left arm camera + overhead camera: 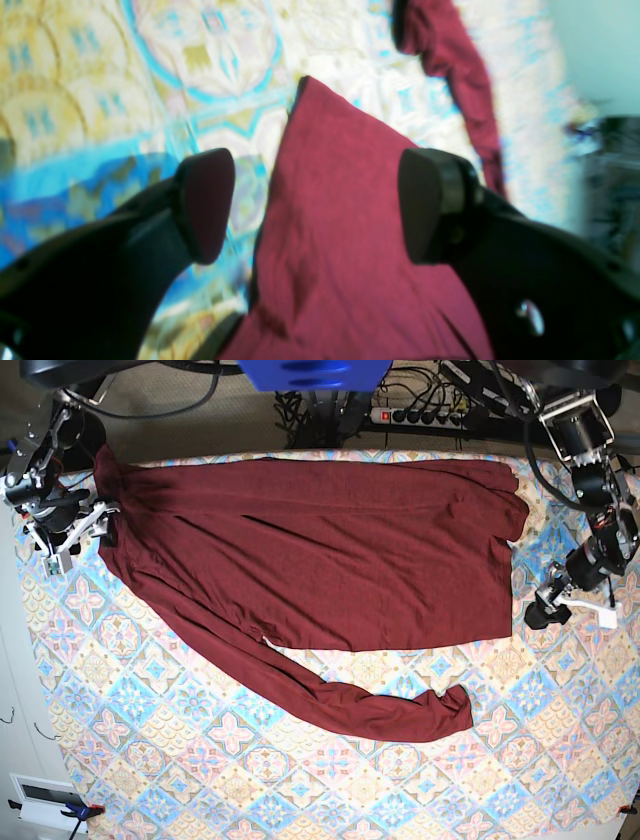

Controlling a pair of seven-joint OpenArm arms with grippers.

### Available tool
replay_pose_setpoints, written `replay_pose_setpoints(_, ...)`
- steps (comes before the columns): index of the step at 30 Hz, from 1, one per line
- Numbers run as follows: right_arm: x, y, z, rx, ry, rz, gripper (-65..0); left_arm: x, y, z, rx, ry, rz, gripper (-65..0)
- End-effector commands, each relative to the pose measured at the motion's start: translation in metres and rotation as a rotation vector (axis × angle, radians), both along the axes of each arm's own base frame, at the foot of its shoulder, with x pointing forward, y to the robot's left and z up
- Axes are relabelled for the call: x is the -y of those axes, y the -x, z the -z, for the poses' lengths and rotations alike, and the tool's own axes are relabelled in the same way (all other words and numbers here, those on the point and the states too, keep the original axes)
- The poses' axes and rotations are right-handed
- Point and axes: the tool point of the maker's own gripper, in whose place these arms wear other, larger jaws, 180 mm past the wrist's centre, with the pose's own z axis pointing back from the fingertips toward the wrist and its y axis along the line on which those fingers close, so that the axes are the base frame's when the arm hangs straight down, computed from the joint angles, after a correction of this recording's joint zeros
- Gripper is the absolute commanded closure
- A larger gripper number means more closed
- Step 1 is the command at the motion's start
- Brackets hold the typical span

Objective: Layout the t-shirt on the table in an organized manner, then fold the t-shirt properly
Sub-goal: 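Release the collar edge and move both grippers to the shirt's sides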

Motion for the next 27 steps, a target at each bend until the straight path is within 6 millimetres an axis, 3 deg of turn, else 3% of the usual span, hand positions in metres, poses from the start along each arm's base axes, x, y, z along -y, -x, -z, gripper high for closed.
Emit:
replay_pose_setpoints(1,0.004,-0.013,-0.017,0.058,0.020,-0.011,-43.2,0.002,-0.015,-0.002,0.002,-0.031,0.029,-47.8)
replay_pose_setpoints(5,0.005,-0.022,-0.023,0.083,0.023,-0.009,-43.2,0.007,-0.038,0.011,-0.037,-0.034,0.012,-47.8)
replay_pose_setpoints(13,0.005,-0.027,-0.026,0.096,0.022,-0.008,-43.2,0.020,-0.056,0.050,-0.139,-0.085,-0.013,-47.8)
replay_pose_setpoints(20,0.005,-0.026,-0.026,0.095,0.021,-0.008,-43.2,0.067,-0.060,0.088,-0.237,-0.180,0.146,-47.2)
replay_pose_setpoints(24,0.006,-0.026,-0.026,0.095,0.023,-0.005,-43.2,0.091,-0.055,0.097,-0.254,-0.166,0.222,-38.0)
replay_pose_setpoints(27,0.006,-0.027,-0.026,0.096,0.023,-0.004,-43.2,0.103,-0.054,0.099,-0.254,-0.148,0.253,-21.7)
